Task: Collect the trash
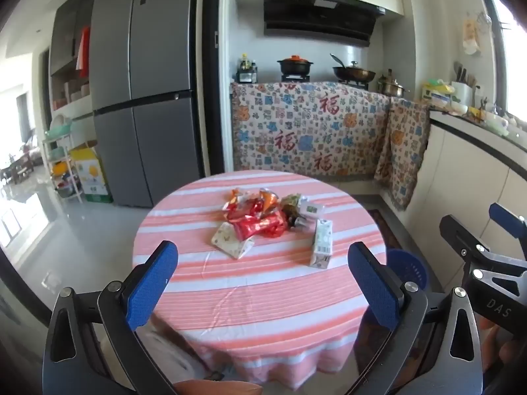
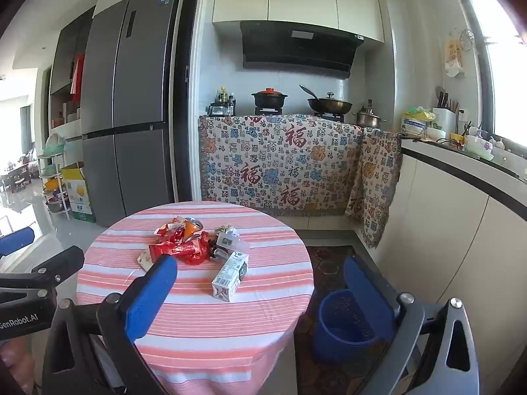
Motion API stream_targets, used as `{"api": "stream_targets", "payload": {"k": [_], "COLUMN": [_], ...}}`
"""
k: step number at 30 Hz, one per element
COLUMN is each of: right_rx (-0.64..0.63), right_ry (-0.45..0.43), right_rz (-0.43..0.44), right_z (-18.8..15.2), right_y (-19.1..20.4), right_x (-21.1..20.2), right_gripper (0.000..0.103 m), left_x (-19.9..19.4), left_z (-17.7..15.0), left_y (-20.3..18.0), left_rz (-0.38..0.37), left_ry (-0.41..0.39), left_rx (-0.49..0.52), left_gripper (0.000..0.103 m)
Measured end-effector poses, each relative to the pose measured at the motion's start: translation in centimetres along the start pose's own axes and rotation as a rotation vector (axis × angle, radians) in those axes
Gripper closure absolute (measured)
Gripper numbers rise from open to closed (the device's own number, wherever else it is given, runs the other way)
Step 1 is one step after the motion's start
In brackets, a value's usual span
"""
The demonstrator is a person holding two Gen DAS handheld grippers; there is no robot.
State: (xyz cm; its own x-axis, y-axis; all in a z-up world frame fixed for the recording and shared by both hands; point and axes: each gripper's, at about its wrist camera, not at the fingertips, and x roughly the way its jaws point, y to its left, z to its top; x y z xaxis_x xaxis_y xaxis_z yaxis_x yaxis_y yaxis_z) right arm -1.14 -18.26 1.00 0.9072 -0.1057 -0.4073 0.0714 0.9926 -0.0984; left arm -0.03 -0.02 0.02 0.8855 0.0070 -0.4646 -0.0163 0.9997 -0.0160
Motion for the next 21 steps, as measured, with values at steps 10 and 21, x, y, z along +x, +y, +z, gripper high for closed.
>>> {"api": "stream_targets", "payload": {"k": [10, 21], "right_rx": [0.007, 0.011], "right_ry": [0.006, 0.0], "right_rz": [0.002, -0.012], "right_z": [-0.2, -0.4], "right_y": [-1.1, -0.3], "right_x": [0.3, 0.3], "right_gripper": [0.0, 0.0], "left_x": [0.3, 0.3], "left_z": [-0.6, -0.4], "left_y": [-0.1, -0.3], "left_rz": [-0.002, -0.006], "left_ry": [0.015, 0.019], "left_rx": [-0.005, 0.008], "left_gripper": [0.0, 0.0]}}
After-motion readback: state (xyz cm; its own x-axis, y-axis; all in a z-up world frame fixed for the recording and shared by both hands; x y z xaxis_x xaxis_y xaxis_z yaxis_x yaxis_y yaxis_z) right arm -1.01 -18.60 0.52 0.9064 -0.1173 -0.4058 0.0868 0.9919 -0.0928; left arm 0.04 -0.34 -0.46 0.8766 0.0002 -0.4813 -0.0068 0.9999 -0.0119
